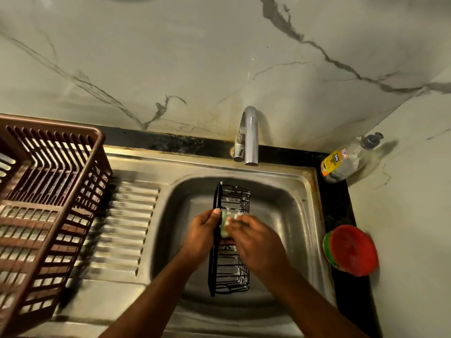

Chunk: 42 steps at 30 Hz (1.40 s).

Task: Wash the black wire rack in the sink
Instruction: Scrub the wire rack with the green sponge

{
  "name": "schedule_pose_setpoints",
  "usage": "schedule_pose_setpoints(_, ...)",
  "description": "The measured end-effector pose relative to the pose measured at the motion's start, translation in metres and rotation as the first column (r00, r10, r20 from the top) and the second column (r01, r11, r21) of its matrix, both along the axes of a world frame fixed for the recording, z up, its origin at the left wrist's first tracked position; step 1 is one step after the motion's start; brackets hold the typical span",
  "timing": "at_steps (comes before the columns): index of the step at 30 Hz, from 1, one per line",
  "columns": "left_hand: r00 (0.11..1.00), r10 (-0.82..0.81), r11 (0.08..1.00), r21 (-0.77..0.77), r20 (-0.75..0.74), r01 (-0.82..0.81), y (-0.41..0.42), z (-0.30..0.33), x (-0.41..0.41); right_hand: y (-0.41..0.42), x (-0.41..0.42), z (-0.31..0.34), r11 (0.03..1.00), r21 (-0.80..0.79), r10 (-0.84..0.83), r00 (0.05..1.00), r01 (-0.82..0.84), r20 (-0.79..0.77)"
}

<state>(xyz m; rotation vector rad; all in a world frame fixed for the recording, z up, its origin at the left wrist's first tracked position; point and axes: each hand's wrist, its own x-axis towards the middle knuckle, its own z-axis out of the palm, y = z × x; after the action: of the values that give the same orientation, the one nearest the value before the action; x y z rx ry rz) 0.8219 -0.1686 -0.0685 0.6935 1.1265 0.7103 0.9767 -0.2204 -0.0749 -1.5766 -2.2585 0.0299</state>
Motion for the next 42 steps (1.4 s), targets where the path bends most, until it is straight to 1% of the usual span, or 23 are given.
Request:
schedule_pose_setpoints(5, 1.0, -0.016, 0.997, -0.069, 0.019, 0.018, 0.008, -0.002, -0.005, -0.075, 0.005, -0.018, 0.958, -0.095, 0.271, 0.962, -0.269, 0.009)
schedule_pose_setpoints(8, 1.0, -0.002, 0.997, -0.071, -0.001, 0.002, 0.013, -0.001, -0.003, -0.098, 0.011, -0.011, 0.919, -0.186, 0.344, 0.938, -0.346, -0.047)
schedule_pose_setpoints(9, 1.0, 0.01, 0.997, -0.078, -0.011, -0.011, 0.015, 0.001, -0.003, -0.099, 0.015, -0.007, 0.912, -0.236, 0.32, 0.941, -0.337, -0.107)
schedule_pose_setpoints(10, 1.0, 0.022, 0.996, -0.086, -0.016, -0.024, 0.017, 0.001, -0.003, -0.095, 0.018, -0.004, 0.913, -0.283, 0.242, 0.948, -0.294, -0.205)
schedule_pose_setpoints(11, 0.999, 0.034, 0.995, -0.093, -0.024, -0.036, 0.018, 0.002, -0.003, -0.089, 0.022, -0.001, 0.919, -0.329, 0.108, 0.942, -0.216, -0.317)
schedule_pose_setpoints(13, 0.998, 0.053, 0.993, -0.103, -0.041, -0.057, 0.02, 0.004, -0.004, -0.069, 0.028, 0.006, 0.927, -0.374, -0.189, 0.848, -0.011, -0.496)
schedule_pose_setpoints(15, 0.995, 0.07, 0.991, -0.111, -0.064, -0.077, 0.022, 0.006, -0.004, -0.04, 0.031, 0.017, 0.93, -0.324, -0.337, 0.747, 0.172, -0.572)
schedule_pose_setpoints(16, 0.994, 0.086, 0.989, -0.118, -0.069, -0.094, 0.022, 0.006, -0.004, -0.027, 0.033, 0.023, 0.935, -0.269, -0.347, 0.745, 0.23, -0.57)
schedule_pose_setpoints(18, 0.991, 0.116, 0.983, -0.136, -0.068, -0.124, 0.022, 0.008, -0.005, -0.007, 0.028, 0.031, 0.959, -0.145, -0.284, 0.829, 0.245, -0.482)
schedule_pose_setpoints(21, 0.985, 0.155, 0.976, -0.143, -0.078, -0.165, 0.027, 0.01, -0.006, -0.004, 0.005, 0.031, 0.993, -0.115, -0.046, 0.953, 0.012, -0.301)
schedule_pose_setpoints(24, 0.977, 0.211, 0.959, -0.185, -0.042, -0.215, 0.034, 0.013, -0.007, -0.045, -0.002, 0.026, 0.974, -0.073, 0.202, 0.969, -0.214, -0.141)
schedule_pose_setpoints(28, 0.982, 0.189, 0.958, -0.214, -0.027, -0.19, 0.04, 0.014, -0.007, -0.107, 0.014, 0.037, 0.967, -0.068, 0.24, 0.967, -0.246, -0.09)
schedule_pose_setpoints(29, 0.982, 0.185, 0.954, -0.236, -0.024, -0.185, 0.042, 0.014, -0.007, -0.119, 0.019, 0.036, 0.972, -0.091, 0.205, 0.969, -0.219, -0.141)
schedule_pose_setpoints(30, 0.982, 0.186, 0.947, -0.264, -0.018, -0.184, 0.044, 0.012, -0.005, -0.126, 0.025, 0.034, 0.979, -0.137, 0.113, 0.964, -0.149, -0.241)
schedule_pose_setpoints(31, 0.983, 0.184, 0.939, -0.295, -0.011, -0.179, 0.046, 0.012, -0.003, -0.129, 0.031, 0.033, 0.973, -0.226, -0.037, 0.923, -0.054, -0.383)
schedule_pose_setpoints(32, 0.983, 0.181, 0.928, -0.329, -0.007, -0.173, 0.047, 0.011, -0.003, -0.129, 0.037, 0.032, 0.942, -0.334, -0.206, 0.831, 0.026, -0.516)
schedule_pose_setpoints(33, 0.984, 0.18, 0.918, -0.359, -0.006, -0.17, 0.048, 0.011, -0.001, -0.125, 0.042, 0.03, 0.899, -0.434, -0.339, 0.724, 0.061, -0.601)
schedule_pose_setpoints(34, 0.983, 0.186, 0.906, -0.387, -0.003, -0.172, 0.048, 0.01, 0.0, -0.118, 0.045, 0.029, 0.864, -0.499, -0.417, 0.641, 0.06, -0.645)
schedule_pose_setpoints(35, 0.981, 0.194, 0.898, -0.403, 0.001, -0.177, 0.048, 0.009, 0.001, -0.108, 0.047, 0.029, 0.841, -0.539, -0.447, 0.622, 0.048, -0.643)
schedule_pose_setpoints(37, 0.977, 0.211, 0.883, -0.429, 0.0, -0.191, 0.047, 0.007, 0.004, -0.089, 0.045, 0.026, 0.791, -0.611, -0.449, 0.646, -0.033, -0.617)
schedule_pose_setpoints(39, 0.973, 0.232, 0.871, -0.447, 0.007, -0.205, 0.049, 0.003, 0.004, -0.077, 0.043, 0.022, 0.739, -0.669, -0.477, 0.639, -0.081, -0.604)
schedule_pose_setpoints(41, 0.966, 0.26, 0.857, -0.462, 0.008, -0.227, 0.055, -0.003, 0.002, -0.068, 0.038, 0.024, 0.709, -0.698, -0.534, 0.572, -0.1, -0.623)
schedule_pose_setpoints(42, 0.964, 0.265, 0.848, -0.477, 0.006, -0.231, 0.057, -0.005, 0.0, -0.064, 0.036, 0.025, 0.701, -0.704, -0.568, 0.506, -0.116, -0.649)
